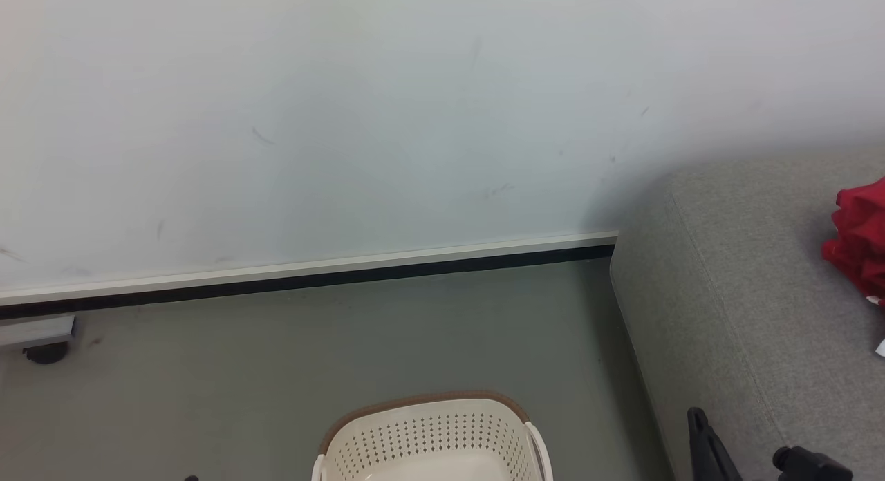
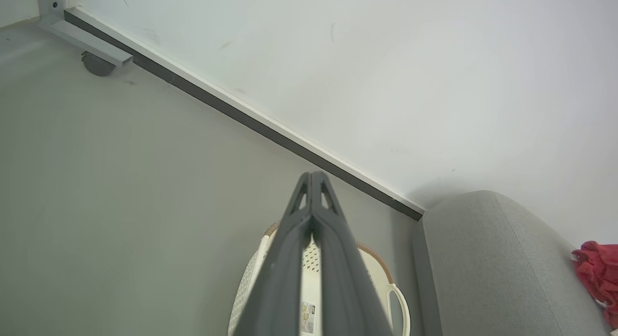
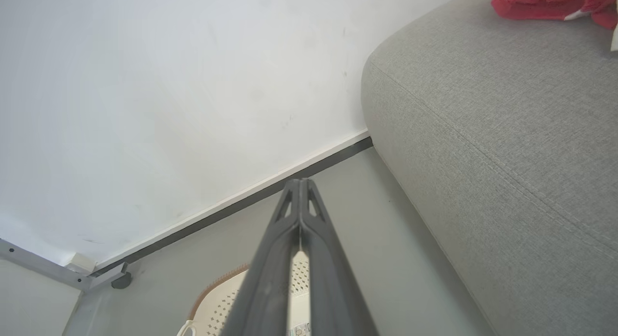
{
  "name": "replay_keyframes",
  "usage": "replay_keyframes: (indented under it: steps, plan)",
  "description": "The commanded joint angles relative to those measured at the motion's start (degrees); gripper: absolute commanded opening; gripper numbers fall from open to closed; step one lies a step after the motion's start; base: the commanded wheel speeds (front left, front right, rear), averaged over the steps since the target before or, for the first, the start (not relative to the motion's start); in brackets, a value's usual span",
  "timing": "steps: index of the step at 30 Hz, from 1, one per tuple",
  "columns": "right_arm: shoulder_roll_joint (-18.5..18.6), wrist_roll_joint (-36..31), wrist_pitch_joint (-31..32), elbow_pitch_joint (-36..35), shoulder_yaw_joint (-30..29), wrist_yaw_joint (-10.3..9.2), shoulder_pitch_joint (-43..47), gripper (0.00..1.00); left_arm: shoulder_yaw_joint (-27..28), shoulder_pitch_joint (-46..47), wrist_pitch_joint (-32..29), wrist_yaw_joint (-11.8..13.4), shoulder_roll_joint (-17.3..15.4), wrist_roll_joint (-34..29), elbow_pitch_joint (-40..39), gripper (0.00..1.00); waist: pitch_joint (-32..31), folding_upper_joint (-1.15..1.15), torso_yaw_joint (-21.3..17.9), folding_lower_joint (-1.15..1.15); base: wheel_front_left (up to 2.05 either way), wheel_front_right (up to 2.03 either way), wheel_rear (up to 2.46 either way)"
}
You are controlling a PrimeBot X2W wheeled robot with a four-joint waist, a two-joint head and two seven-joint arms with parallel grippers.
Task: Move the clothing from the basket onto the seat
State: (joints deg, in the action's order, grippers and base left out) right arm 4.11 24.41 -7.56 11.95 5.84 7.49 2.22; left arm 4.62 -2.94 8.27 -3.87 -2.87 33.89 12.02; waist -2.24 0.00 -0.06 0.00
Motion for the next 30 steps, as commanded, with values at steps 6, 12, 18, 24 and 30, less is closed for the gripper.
replay_keyframes:
  steps: [6,12,18,24,30]
  plan:
    - [1.0,9.1,0.4,-0.7,-0.3,0.0,-2.3,0.0,0.6,2.5,-1.9,-0.1,-0.1,7.1,-0.8,0.0,0.2,0.0,0.0,0.0,0.0,0.0,0.0]
    - [1.5,15.3,0.8,-0.6,-0.4,0.0,-2.8,0.0,0.9,3.2,-3.3,-0.2,-0.1,11.9,-0.8,0.0,0.3,0.0,0.0,0.0,0.0,0.0,0.0]
    - [1.9,20.2,1.1,-0.5,-0.5,0.0,-3.3,0.0,1.1,3.8,-4.4,-0.3,-0.1,15.6,-0.8,0.0,0.4,0.0,0.0,0.0,0.0,0.0,0.0]
    - [2.3,25.8,1.4,-0.5,-0.5,0.0,-3.8,0.0,1.4,4.4,-5.7,-0.4,-0.1,19.8,-0.7,0.0,0.5,0.0,0.0,0.0,0.0,0.0,0.0]
    - [2.8,31.1,1.5,-0.4,-0.5,0.0,-4.3,0.0,1.6,5.1,-6.8,-0.5,-0.1,23.8,-0.6,0.0,0.6,0.0,0.0,0.0,0.0,0.0,0.0]
